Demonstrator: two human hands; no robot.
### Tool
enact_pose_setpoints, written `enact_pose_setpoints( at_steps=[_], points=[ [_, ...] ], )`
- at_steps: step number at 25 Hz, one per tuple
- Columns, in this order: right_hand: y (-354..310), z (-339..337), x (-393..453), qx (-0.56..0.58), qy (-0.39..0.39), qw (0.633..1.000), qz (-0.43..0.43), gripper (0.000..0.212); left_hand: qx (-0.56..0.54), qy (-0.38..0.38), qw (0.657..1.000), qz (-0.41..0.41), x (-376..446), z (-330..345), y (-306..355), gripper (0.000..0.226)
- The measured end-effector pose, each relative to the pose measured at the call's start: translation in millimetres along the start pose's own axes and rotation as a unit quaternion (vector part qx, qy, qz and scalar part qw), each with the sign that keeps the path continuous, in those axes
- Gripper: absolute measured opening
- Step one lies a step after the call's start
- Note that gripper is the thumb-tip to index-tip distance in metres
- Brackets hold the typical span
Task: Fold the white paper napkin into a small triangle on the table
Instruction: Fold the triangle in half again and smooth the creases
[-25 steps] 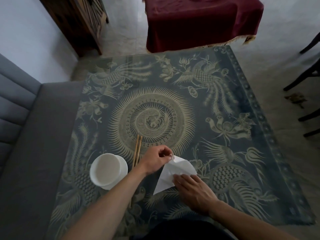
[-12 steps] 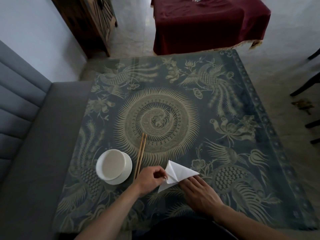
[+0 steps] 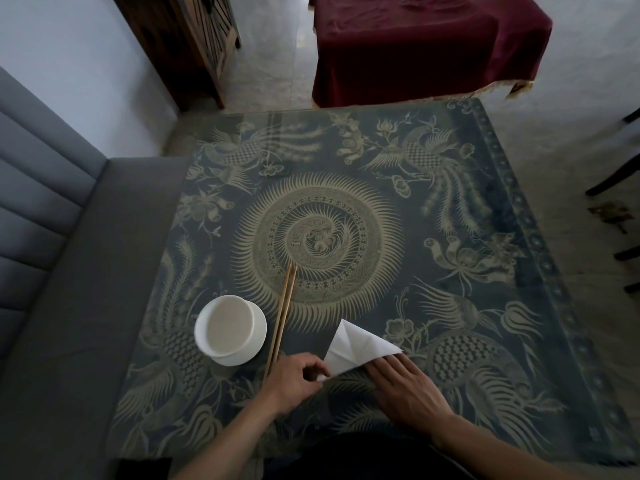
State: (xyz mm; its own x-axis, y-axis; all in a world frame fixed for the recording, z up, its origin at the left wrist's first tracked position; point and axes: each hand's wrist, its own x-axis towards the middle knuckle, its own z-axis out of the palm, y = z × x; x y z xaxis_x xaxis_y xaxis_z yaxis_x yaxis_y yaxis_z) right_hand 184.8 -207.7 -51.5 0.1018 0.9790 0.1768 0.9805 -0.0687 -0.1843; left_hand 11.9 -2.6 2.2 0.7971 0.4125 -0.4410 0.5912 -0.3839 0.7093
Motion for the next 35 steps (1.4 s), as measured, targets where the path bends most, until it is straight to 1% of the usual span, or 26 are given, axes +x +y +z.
enact_pose_setpoints(
  at_steps=[5,8,9,11,13,15,17,19,22,24,29,35],
  points=[
    [12.4,-10.5,-8.8,0.001,0.001,1.000,-0.029,0.047,-0.010,-0.002,1.000,0.000,-3.3,1.1,-5.1,0.017],
    [20.1,-20.2,-11.1,0.031,-0.009,0.999,-0.008,0.042,-0.004,-0.005,1.000,0.002,-3.1,-0.4,-7.3,0.012],
    [21.2,-22.8,-8.9,0.036,-0.014,0.999,-0.001,0.038,0.027,0.010,0.999,0.017,-1.9,-1.0,-6.3,0.010],
    [18.9,-26.2,0.2,0.032,-0.021,0.999,0.008,0.035,0.128,0.072,0.986,0.078,3.0,0.6,-1.6,0.012],
    [10.6,-24.2,12.9,0.020,-0.030,0.999,0.017,0.044,0.220,0.113,0.957,0.152,10.4,5.6,6.2,0.020],
    [-0.3,-18.0,23.4,0.000,-0.057,0.998,0.035,0.057,0.293,0.097,0.933,0.183,18.2,16.9,14.5,0.037],
    [-9.5,-12.0,30.1,-0.003,-0.094,0.994,0.052,0.063,0.345,0.062,0.921,0.170,23.4,30.4,16.7,0.057],
    [-13.8,-8.0,33.5,0.000,-0.119,0.991,0.064,0.070,0.380,0.038,0.912,0.151,24.2,40.8,14.1,0.066],
    [-11.4,-5.4,32.6,-0.007,-0.143,0.987,0.068,0.075,0.400,0.013,0.908,0.123,21.1,49.1,7.3,0.070],
    [-8.7,-3.6,29.5,-0.009,-0.149,0.986,0.068,0.077,0.405,0.022,0.907,0.113,17.8,48.7,-1.1,0.073],
    [1.8,-5.8,14.2,-0.009,-0.152,0.984,0.096,0.075,0.416,0.032,0.902,0.111,-2.2,40.2,-24.3,0.074],
    [25.2,-13.7,-22.0,-0.024,-0.166,0.978,0.124,0.073,0.429,-0.007,0.894,0.129,-36.2,32.2,-49.8,0.072]
  ],
)
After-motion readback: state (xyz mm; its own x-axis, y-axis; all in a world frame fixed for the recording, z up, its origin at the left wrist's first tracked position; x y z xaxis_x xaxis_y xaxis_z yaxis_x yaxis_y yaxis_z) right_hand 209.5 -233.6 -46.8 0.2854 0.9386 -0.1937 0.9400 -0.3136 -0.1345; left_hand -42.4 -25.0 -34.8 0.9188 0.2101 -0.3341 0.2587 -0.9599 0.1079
